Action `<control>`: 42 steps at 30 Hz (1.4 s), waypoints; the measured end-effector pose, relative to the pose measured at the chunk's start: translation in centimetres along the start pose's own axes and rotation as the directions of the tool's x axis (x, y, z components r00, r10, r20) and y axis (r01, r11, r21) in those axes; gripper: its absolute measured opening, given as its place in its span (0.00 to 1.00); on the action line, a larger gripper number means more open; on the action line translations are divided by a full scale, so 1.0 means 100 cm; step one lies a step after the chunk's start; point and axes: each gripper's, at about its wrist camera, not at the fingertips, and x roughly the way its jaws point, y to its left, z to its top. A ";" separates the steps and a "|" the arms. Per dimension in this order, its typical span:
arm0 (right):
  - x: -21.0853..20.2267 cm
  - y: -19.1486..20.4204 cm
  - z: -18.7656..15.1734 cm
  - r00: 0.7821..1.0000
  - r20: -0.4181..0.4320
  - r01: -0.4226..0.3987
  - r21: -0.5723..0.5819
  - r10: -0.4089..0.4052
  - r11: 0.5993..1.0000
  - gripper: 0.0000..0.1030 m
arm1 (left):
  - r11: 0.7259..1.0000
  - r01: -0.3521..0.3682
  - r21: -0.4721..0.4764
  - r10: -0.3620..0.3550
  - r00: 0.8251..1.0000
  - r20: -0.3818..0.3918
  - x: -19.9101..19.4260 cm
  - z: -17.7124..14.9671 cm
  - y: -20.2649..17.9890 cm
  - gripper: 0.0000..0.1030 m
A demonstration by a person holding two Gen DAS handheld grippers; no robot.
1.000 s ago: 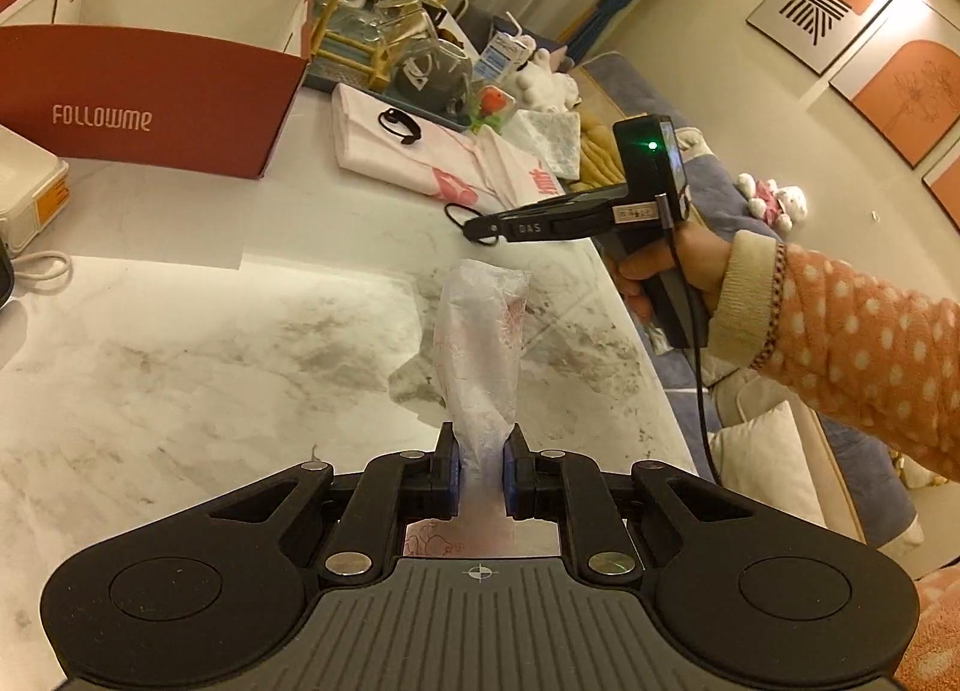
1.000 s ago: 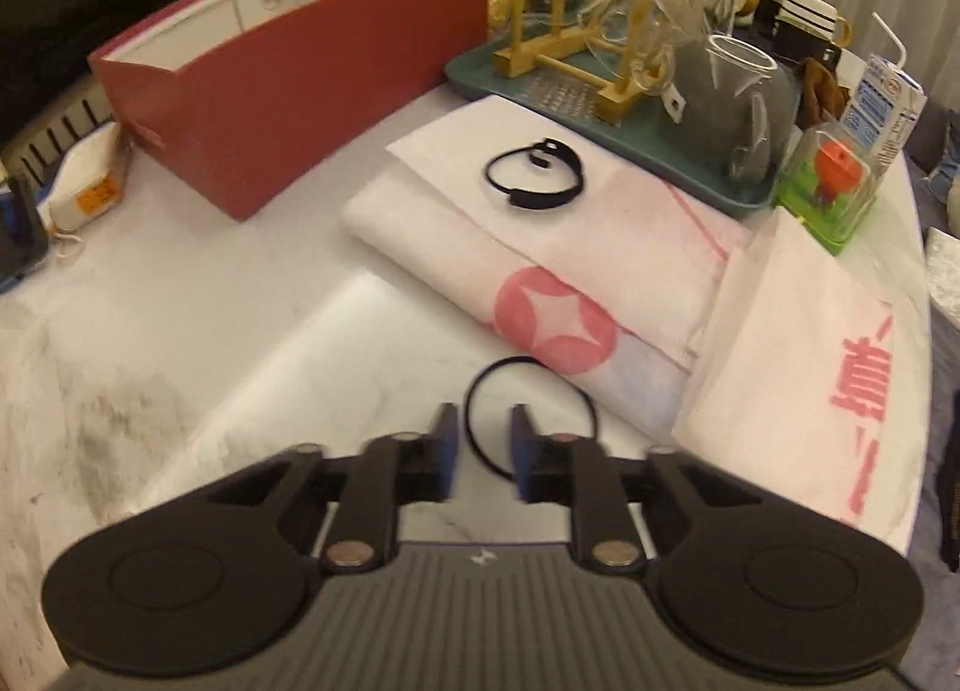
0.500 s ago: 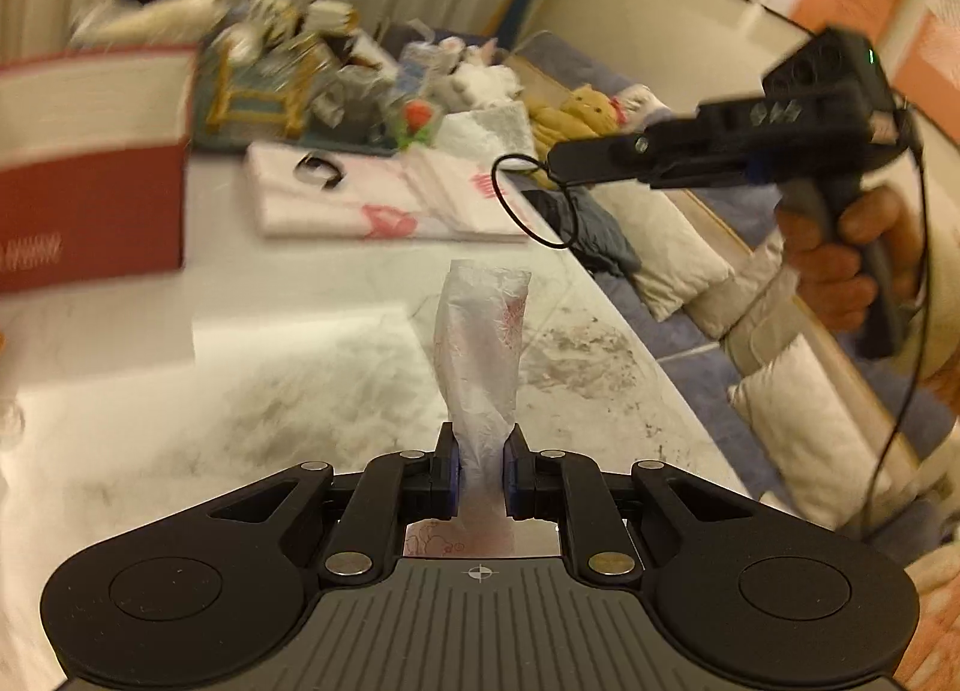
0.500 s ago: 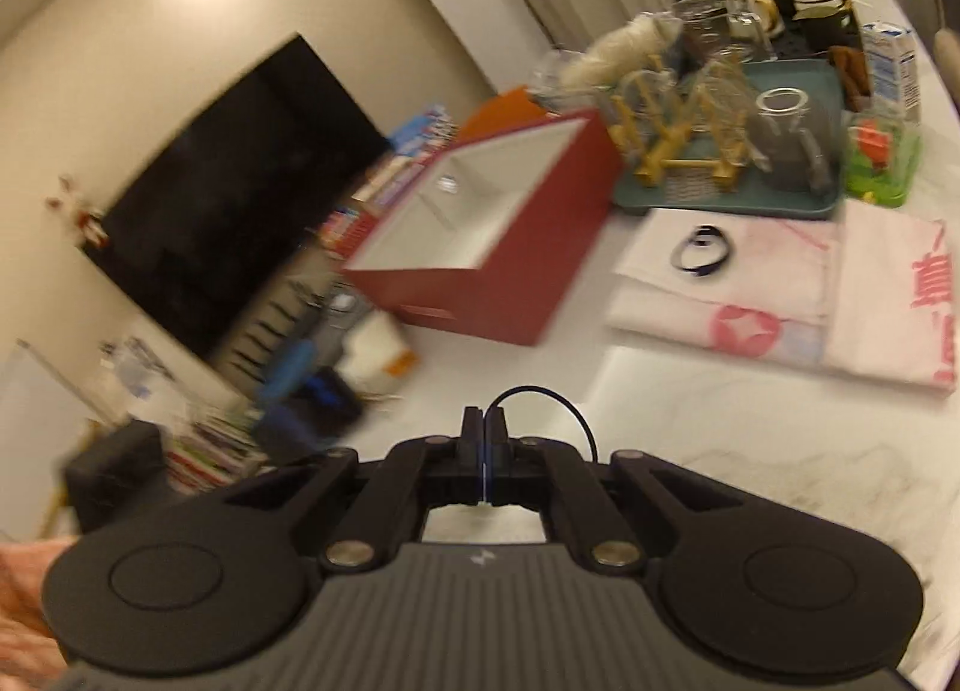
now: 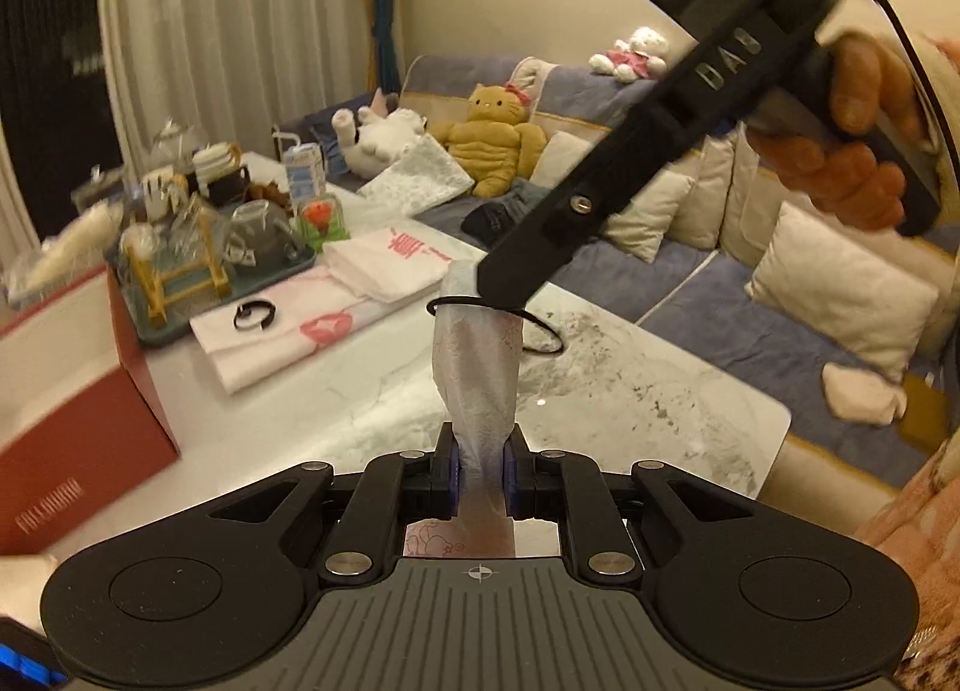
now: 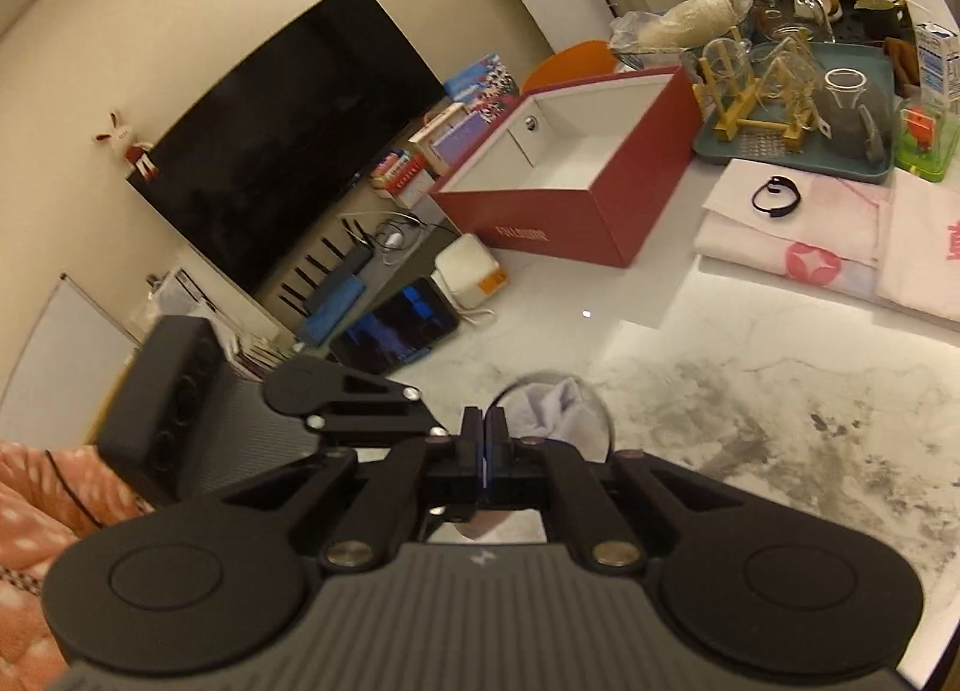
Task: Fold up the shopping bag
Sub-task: 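Hold the bag upright with the left gripper while the right gripper loops the black rubber band around it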
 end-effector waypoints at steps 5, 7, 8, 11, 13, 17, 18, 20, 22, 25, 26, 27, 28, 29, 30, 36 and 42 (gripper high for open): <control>-0.005 0.008 0.003 1.000 -0.023 -0.019 -0.035 0.018 0.999 0.01 | 0.999 0.033 -0.023 -0.032 0.998 0.047 -0.008 0.003 -0.004 0.13; -0.002 0.016 0.001 0.995 -0.082 -0.060 -0.070 0.054 0.996 0.09 | 0.995 0.060 -0.085 -0.054 0.996 0.070 -0.010 0.003 0.002 0.13; -0.001 0.021 0.001 0.995 -0.094 -0.055 -0.097 0.046 0.994 0.21 | 0.992 0.064 -0.104 -0.056 0.995 0.080 -0.011 0.003 0.004 0.13; -0.015 0.022 0.003 0.998 -0.028 -0.066 -0.106 0.064 0.992 0.25 | 0.976 0.102 -0.195 -0.082 0.991 0.109 -0.013 -0.003 0.016 0.13; -0.032 0.013 0.007 0.994 0.060 -0.083 -0.067 0.087 0.994 0.25 | 0.957 0.132 -0.256 -0.101 0.986 0.133 -0.015 -0.008 0.025 0.13; -0.059 -0.011 0.009 0.978 0.205 -0.051 0.036 0.042 0.998 0.39 | 0.869 0.292 -0.399 -0.208 0.948 0.242 -0.022 -0.022 0.049 0.13; -0.063 -0.017 0.007 0.972 0.230 -0.071 0.067 0.054 0.995 0.38 | 0.838 0.338 -0.429 -0.235 0.932 0.275 -0.023 -0.025 0.054 0.13; -0.070 -0.028 0.002 0.954 0.281 -0.141 0.127 0.101 0.982 0.37 | 0.784 0.406 -0.469 -0.266 0.903 0.337 -0.026 -0.030 0.062 0.13; -0.073 -0.032 -0.003 0.941 0.306 -0.199 0.160 0.143 0.967 0.37 | 0.767 0.430 -0.476 -0.270 0.889 0.369 -0.026 -0.033 0.065 0.13; -0.072 -0.037 -0.008 0.930 0.319 -0.260 0.219 0.183 0.941 0.37 | 0.774 0.435 -0.459 -0.269 0.883 0.383 -0.026 -0.033 0.066 0.13; -0.071 -0.039 -0.009 0.926 0.322 -0.282 0.237 0.199 0.930 0.37 | 0.782 0.433 -0.449 -0.271 0.884 0.380 -0.025 -0.032 0.065 0.13; -0.070 -0.040 -0.011 0.922 0.323 -0.301 0.252 0.213 0.920 0.37 | 0.786 0.432 -0.442 -0.274 0.884 0.379 -0.024 -0.031 0.065 0.13; -0.069 -0.041 -0.012 0.919 0.323 -0.319 0.267 0.227 0.909 0.37 | 0.788 0.434 -0.437 -0.275 0.883 0.380 -0.024 -0.031 0.064 0.13; -0.067 -0.041 -0.012 0.924 0.311 -0.313 0.273 0.225 0.910 0.37 | 0.790 0.435 -0.433 -0.276 0.882 0.382 -0.025 -0.030 0.063 0.13; -0.064 -0.039 -0.012 0.933 0.291 -0.295 0.275 0.213 0.915 0.37 | 0.791 0.436 -0.428 -0.278 0.881 0.384 -0.025 -0.030 0.062 0.13; -0.051 -0.037 -0.015 0.941 0.246 -0.303 0.294 0.234 0.907 0.01 | 0.813 0.435 -0.388 -0.278 0.874 0.398 -0.035 -0.024 0.055 0.13; -0.052 -0.033 -0.013 0.952 0.232 -0.262 0.285 0.199 0.922 0.01 | 0.808 0.472 -0.354 -0.296 0.843 0.448 -0.043 -0.018 0.057 0.13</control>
